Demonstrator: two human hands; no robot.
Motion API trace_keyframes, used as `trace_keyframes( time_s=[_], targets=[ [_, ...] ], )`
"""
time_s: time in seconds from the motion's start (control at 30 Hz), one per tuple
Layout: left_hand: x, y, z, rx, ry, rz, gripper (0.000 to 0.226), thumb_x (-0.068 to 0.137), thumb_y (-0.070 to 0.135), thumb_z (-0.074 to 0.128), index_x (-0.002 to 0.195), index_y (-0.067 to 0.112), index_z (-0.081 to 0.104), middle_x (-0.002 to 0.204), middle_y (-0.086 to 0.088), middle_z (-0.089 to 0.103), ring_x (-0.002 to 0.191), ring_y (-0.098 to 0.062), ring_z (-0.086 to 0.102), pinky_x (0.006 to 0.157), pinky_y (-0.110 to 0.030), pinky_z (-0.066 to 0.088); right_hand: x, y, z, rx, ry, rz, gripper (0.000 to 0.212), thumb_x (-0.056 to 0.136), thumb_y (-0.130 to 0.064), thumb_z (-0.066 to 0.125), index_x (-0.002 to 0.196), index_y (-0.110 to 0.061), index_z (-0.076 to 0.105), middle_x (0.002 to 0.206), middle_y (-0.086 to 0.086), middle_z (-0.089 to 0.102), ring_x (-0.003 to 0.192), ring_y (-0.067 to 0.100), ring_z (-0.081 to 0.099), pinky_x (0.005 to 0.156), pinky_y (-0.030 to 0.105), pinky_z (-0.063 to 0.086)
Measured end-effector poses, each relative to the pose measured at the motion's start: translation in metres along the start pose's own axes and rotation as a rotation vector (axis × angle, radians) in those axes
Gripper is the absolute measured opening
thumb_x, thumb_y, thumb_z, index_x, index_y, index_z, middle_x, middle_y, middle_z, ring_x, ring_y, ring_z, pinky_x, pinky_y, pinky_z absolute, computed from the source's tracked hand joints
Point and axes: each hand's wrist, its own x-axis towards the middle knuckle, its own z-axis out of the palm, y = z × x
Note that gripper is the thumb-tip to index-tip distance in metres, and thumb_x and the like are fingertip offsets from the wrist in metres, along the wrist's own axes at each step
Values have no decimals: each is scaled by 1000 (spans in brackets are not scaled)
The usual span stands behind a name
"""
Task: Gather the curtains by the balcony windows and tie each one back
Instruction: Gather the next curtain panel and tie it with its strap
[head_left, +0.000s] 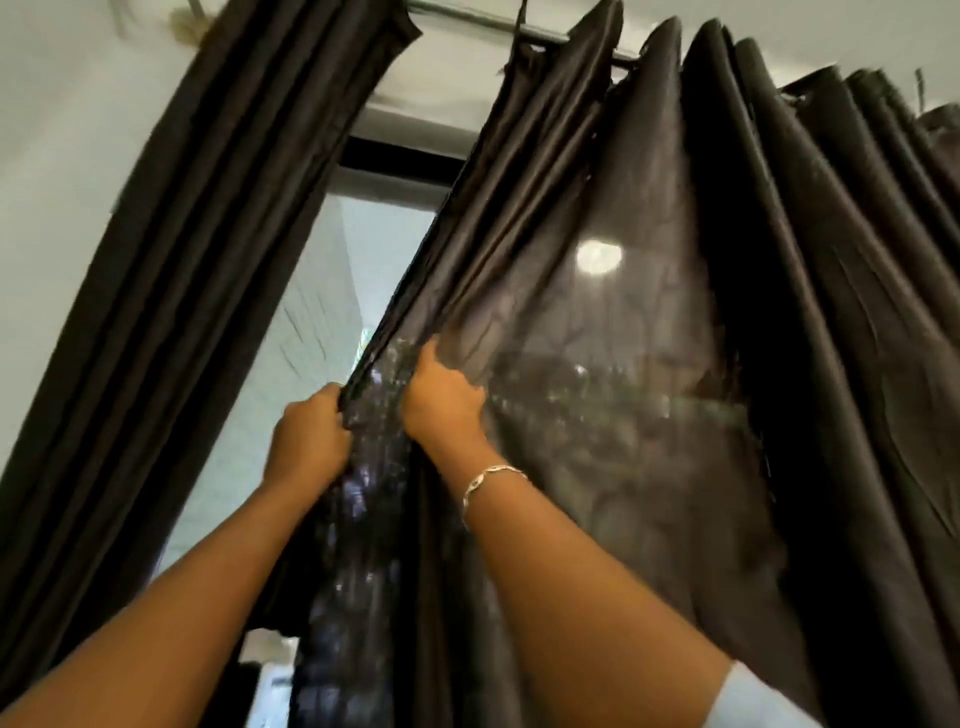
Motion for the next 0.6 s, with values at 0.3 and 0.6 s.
trace_keyframes(
  time_s=[0.3, 0.6],
  targets=[
    [48, -66, -93, -654, 77, -140, 33, 97, 1, 26, 88, 0, 58, 45, 12, 60, 50, 2, 54, 64, -20, 40, 21, -158, 49, 319, -225, -380, 62, 94, -9, 38, 148, -9, 9, 138, 29, 42, 126, 44, 41, 105, 51, 33],
    [6, -76, -76, -241, 56, 69, 21, 85, -13, 45, 97, -7, 61, 95, -25, 66, 88, -24, 59, 69, -23, 40, -15, -104, 70, 453, -90, -248, 57, 96, -39, 39, 144, -13, 22, 126, 26, 55, 117, 42, 51, 98, 47, 40]
  ],
)
